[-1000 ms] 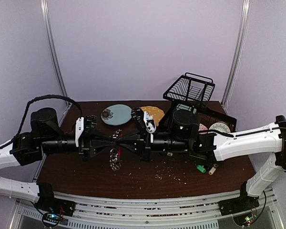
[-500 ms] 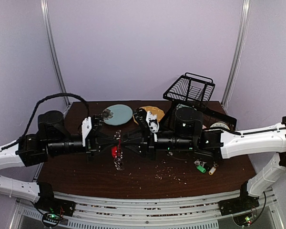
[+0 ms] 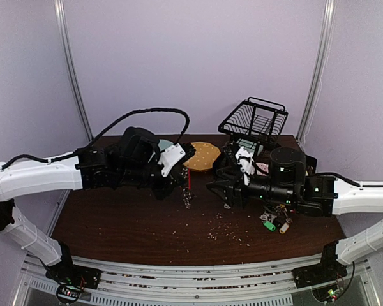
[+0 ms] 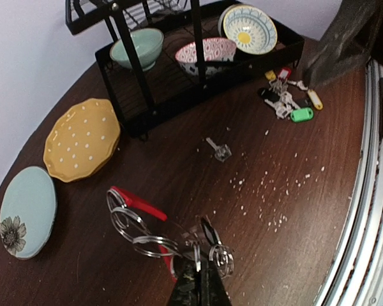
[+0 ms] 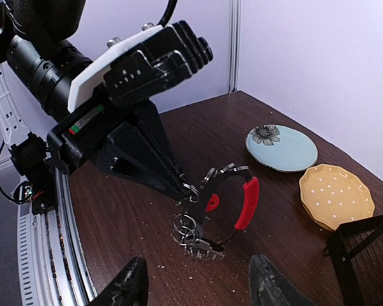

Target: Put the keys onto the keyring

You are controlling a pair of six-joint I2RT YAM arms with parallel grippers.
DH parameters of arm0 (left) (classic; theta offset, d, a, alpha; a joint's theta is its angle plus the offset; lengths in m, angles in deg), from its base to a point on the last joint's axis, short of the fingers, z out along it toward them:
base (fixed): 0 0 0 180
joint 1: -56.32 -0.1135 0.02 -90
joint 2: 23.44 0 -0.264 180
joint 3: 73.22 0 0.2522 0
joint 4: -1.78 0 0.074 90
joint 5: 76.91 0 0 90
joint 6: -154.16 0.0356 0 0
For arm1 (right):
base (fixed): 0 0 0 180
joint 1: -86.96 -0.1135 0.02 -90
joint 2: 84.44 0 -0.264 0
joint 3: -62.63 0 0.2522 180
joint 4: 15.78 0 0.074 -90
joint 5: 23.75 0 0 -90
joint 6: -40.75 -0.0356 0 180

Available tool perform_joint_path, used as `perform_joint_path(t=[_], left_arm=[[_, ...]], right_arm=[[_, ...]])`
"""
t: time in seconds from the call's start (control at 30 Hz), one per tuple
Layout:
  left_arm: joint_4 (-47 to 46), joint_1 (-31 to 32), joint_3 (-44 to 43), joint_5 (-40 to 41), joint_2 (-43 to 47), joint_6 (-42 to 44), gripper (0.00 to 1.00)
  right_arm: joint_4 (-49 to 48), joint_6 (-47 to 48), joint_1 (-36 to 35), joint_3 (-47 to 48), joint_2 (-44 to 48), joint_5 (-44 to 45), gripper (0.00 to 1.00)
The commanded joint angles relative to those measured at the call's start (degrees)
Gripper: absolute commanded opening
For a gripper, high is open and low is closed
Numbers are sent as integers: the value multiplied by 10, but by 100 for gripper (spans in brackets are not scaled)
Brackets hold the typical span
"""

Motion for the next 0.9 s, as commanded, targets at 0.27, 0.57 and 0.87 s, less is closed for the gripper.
perform_joint_path(t=[0.27, 0.57, 0.87], left_arm=[[-40, -4, 18, -201, -23, -4, 0], [-168, -51, 165, -267, -39, -44, 0], [-162, -95, 220, -171, -82, -63, 0]], right_arm=[[23, -3, 6, 5, -6, -53, 55], [19, -1, 6, -2, -1, -41, 56], [20, 4, 5, 10, -11, -50, 56]])
